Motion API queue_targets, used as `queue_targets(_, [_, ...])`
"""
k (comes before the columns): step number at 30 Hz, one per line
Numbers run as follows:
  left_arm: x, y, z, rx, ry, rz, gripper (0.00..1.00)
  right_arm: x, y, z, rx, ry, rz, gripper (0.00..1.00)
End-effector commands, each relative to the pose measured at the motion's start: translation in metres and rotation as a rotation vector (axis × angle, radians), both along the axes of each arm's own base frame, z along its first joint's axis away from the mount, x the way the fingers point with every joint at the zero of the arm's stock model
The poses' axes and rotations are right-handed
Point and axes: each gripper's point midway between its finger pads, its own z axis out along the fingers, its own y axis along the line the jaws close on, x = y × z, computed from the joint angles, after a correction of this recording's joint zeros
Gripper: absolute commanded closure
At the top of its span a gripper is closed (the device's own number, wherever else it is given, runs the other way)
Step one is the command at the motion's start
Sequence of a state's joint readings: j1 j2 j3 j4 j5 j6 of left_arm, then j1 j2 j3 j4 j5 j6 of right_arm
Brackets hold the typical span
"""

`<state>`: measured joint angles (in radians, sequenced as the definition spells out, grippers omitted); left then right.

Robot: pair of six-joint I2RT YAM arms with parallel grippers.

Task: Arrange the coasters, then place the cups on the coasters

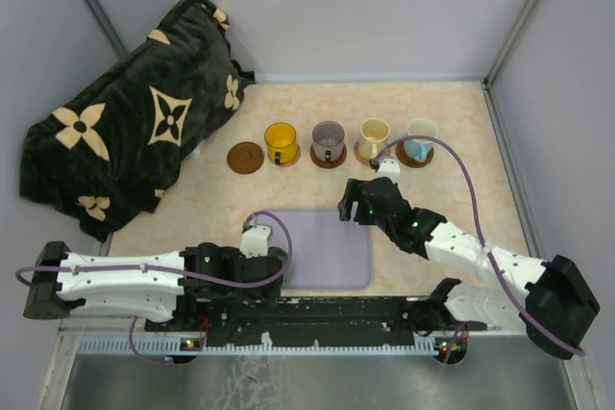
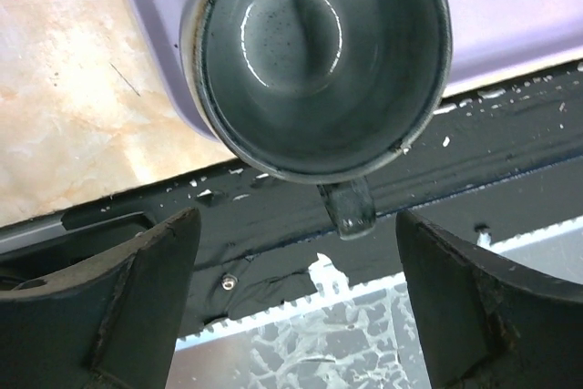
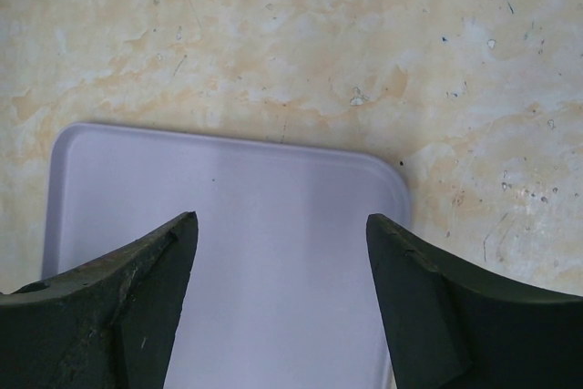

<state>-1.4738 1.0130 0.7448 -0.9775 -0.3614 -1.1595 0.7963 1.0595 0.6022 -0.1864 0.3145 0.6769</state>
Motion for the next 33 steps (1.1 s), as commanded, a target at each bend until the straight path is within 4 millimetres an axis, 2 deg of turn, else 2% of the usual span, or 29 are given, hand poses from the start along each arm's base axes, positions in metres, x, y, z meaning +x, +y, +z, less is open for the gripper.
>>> queue_targets(1, [0.013, -0.009, -0.002, -0.052, -0.065, 0.045, 0.08, 0.003, 0.008, 0.012, 0.050, -0.038, 0.007, 0.25])
queue_targets(6, [0.017, -0.013, -0.009, -0.070, -0.094, 0.045, 0.12, 0.000, 0.010, 0.008, 0.059, -0.023, 0.015, 0.25])
queue_targets(13, [0.021, -0.007, -0.016, -0.067, -0.109, 0.069, 0.25, -0.003, 0.007, 0.004, 0.052, -0.012, 0.012, 0.25])
queue_targets(17, [0.020, -0.006, -0.018, -0.069, -0.104, 0.066, 0.42, -0.002, 0.007, 0.004, 0.053, -0.014, 0.011, 0.25])
queue_targets(25, [0.016, -0.009, -0.021, -0.066, -0.091, 0.039, 0.68, -0.002, 0.011, 0.002, 0.059, -0.007, 0.021, 0.25])
queue_targets(30, [0.012, -0.010, -0.026, -0.060, -0.065, 0.025, 0.98, -0.002, 0.012, 0.000, 0.060, -0.002, 0.025, 0.25])
queue_targets(33, [0.013, -0.011, -0.024, -0.059, -0.072, 0.017, 1.00, -0.003, 0.012, 0.000, 0.061, 0.000, 0.028, 0.25])
